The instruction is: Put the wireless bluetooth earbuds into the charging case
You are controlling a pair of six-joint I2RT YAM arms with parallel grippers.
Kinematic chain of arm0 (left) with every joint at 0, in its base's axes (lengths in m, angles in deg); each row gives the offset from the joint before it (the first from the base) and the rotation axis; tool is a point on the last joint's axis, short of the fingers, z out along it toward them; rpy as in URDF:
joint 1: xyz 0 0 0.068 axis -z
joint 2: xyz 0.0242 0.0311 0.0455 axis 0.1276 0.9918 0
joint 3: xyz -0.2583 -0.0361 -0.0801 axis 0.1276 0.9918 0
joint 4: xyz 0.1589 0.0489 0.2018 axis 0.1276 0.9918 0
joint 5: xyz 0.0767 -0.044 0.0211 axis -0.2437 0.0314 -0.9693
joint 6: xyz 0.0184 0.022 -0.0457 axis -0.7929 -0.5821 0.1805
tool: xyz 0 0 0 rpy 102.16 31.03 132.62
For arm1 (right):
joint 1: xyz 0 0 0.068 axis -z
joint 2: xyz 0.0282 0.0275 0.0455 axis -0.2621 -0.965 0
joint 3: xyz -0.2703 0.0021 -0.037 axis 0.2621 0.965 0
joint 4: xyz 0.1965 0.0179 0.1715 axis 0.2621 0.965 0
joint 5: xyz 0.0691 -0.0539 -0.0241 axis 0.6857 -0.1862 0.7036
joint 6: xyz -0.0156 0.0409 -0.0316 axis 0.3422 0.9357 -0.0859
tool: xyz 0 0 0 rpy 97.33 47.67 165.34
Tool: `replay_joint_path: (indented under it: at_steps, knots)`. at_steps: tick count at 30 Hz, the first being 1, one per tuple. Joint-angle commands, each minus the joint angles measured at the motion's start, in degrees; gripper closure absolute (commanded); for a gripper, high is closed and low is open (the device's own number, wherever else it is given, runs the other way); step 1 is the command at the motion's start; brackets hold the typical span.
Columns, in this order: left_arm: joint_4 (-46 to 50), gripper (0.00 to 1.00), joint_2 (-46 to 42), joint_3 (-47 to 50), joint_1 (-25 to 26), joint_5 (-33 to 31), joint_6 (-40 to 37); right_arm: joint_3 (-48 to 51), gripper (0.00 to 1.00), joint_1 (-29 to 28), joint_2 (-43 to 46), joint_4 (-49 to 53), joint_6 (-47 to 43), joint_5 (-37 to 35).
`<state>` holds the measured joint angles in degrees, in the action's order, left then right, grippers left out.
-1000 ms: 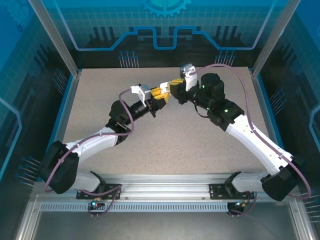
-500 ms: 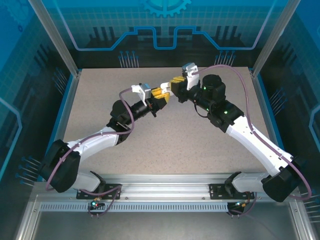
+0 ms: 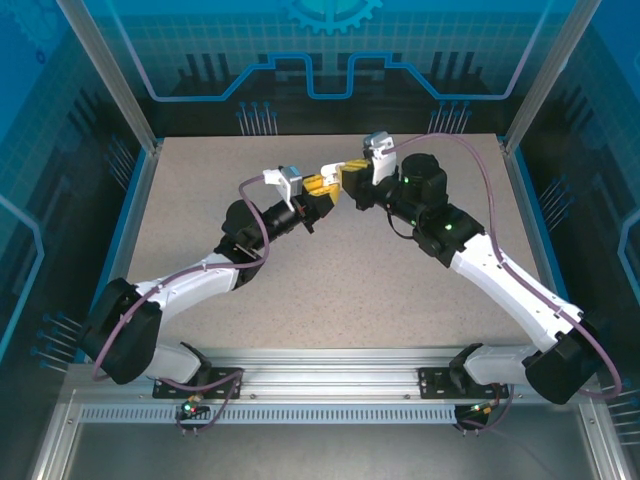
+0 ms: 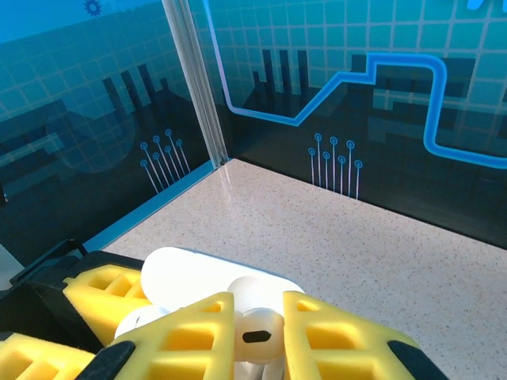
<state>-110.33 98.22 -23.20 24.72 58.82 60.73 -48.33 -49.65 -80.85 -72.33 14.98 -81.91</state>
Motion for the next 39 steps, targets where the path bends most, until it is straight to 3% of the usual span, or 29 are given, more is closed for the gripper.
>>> replay_joint_path:
  at_steps: [1,10,31,39]
  knots:
    - [-2.07,1.0,-0.05,-1.91,0.27,-1.41,-0.22,0.57,0.84,0.16,1.17,-0.98,0.91,0.42]
    - [-2.36,1.0,0.04,-1.95,0.22,-1.77,-0.22,-2.22,0.82,0.12,-0.19,2.7,0.73,6.76]
    - [-2.99,1.0,1.1,-0.73,0.27,-1.73,-0.41,-6.31,0.63,-0.08,-0.37,5.87,1.94,4.04]
    - [-3.16,1.0,1.1,-0.37,0.25,-1.86,-0.39,-7.25,0.6,-0.07,-0.59,5.69,2.75,3.53]
